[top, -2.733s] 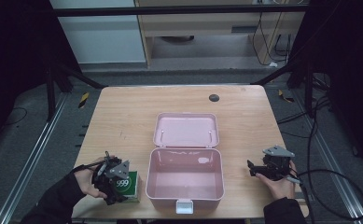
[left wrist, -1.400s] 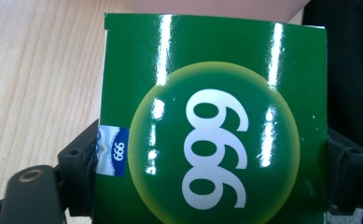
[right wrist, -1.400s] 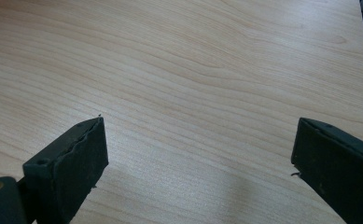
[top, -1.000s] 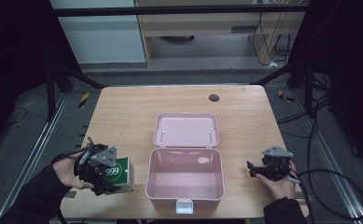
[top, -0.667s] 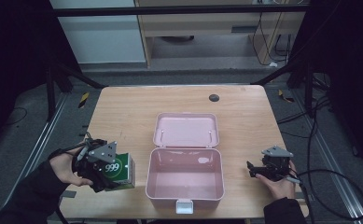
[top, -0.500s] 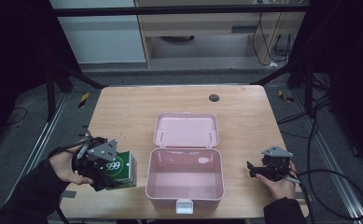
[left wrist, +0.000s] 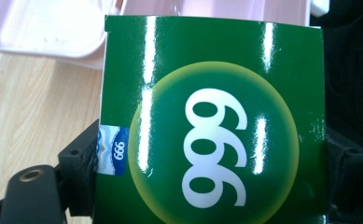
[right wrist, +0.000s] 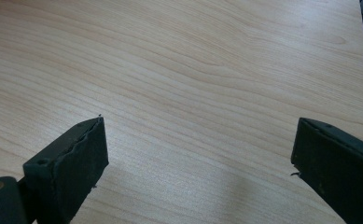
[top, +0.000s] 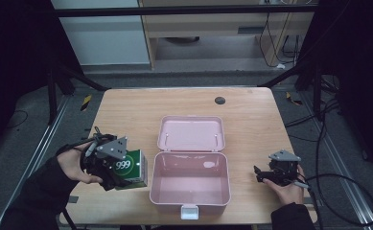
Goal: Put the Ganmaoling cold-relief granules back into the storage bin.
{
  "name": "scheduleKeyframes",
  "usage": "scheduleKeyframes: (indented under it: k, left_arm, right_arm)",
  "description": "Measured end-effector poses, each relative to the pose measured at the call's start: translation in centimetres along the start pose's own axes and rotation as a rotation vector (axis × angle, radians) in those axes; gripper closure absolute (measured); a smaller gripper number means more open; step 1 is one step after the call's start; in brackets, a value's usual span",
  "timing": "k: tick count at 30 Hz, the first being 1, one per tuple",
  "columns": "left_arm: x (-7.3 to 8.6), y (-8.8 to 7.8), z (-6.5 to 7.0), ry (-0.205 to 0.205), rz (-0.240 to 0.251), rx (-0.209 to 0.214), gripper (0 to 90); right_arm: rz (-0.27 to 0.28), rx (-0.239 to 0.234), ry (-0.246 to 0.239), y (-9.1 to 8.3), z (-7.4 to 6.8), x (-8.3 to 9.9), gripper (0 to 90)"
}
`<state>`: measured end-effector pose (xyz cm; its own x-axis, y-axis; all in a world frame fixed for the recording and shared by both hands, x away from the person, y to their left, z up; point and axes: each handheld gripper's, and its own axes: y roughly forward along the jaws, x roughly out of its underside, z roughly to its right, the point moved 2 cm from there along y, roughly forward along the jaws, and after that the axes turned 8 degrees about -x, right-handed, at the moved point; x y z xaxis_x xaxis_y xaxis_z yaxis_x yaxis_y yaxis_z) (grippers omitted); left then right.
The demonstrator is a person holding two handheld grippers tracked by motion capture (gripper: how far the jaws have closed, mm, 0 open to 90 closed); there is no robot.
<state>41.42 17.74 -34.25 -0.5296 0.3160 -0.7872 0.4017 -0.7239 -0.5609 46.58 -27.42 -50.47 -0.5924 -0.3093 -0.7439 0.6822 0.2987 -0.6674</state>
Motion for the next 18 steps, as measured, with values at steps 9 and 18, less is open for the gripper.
scheduleKeyframes:
  k: [9,18]
  left_arm:
    - [-1.2,0.1,0.9,0.058,-0.035,0.029,14.5]
    - [-2.4,0.2,0.8,0.242,-0.143,0.065,14.5]
  right_arm:
    - [-0.002,-0.001,-0.002,0.0,0.0,0.0,4.1]
    - [-0.007,0.002,-0.011,0.1,0.0,0.0,4.1]
